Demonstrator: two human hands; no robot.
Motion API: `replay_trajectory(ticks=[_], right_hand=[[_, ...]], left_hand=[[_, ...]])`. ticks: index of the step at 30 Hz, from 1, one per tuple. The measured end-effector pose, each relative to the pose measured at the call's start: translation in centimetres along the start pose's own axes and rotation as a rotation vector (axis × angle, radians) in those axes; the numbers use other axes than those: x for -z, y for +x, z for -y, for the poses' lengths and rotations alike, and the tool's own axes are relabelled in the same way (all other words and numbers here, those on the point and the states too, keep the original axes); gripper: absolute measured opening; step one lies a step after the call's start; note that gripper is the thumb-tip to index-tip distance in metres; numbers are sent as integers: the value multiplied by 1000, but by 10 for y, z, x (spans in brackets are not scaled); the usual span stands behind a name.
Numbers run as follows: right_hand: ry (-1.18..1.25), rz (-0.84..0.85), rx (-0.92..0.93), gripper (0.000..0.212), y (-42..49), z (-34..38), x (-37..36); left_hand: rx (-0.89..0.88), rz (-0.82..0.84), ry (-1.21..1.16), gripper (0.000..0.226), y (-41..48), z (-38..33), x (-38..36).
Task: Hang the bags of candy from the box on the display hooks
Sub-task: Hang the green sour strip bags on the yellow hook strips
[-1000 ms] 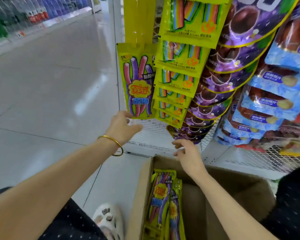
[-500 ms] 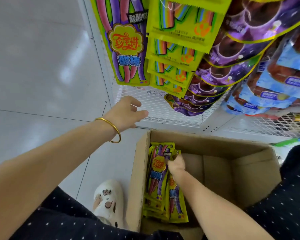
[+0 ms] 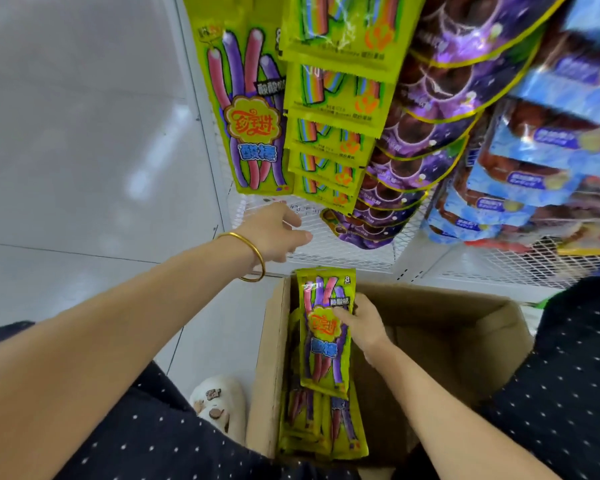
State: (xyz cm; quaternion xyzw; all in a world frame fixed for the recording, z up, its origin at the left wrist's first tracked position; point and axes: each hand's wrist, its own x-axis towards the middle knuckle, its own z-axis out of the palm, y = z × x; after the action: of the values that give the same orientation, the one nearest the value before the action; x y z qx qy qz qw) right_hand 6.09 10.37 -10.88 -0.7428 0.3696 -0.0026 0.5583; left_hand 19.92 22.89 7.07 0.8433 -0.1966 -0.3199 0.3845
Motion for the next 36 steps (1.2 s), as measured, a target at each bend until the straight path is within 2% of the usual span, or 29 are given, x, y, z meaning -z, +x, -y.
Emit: replay_trajectory(ticks=[4, 6, 8, 10, 12, 14, 17, 19, 22, 25, 28, 31, 34, 36], right_hand=[[119, 89, 234, 17, -26, 74, 40], [158, 96, 375, 18, -39, 111, 51], [201, 26, 493, 24, -53, 146, 53], [220, -103, 626, 35, -71, 181, 52], [230, -164, 785, 46, -87, 217, 48], [148, -165, 934, 52, -96, 251, 41], [-52, -193, 1068, 47, -96, 293, 32], [-79, -220, 1077, 50, -93, 312, 28], [-132, -241, 1043, 56, -86, 327, 23], [-180, -261, 1017, 59, -79, 333, 20], [-170, -267, 1003, 61, -76, 334, 17], [-168, -289, 992, 61, -76, 336, 14], [-163, -326, 988, 59, -75, 337, 13], [-172, -330, 989, 60, -76, 338, 13]], left_hand=[[-50, -11, 79, 49, -16, -13, 0], [-108, -67, 71, 40, -26, -24, 7], [-180, -153, -23, 21, -35, -36, 23], [-245, -231, -111, 13, -44, -51, 48], [-315, -263, -160, 8, -52, -65, 77], [-351, -269, -238, 10, -58, -74, 102], [-434, -321, -393, 20, -61, -81, 130], [-501, -469, -481, 27, -56, -87, 147], [-584, -653, -450, 29, -41, -105, 163], [-640, -706, -397, 20, -25, -121, 165], [-663, -750, -376, 21, -17, -129, 165], [-648, -728, -348, 15, -15, -131, 167], [-613, -564, -415, 6, -14, -127, 167], [-591, -481, -502, 11, -15, -125, 166]])
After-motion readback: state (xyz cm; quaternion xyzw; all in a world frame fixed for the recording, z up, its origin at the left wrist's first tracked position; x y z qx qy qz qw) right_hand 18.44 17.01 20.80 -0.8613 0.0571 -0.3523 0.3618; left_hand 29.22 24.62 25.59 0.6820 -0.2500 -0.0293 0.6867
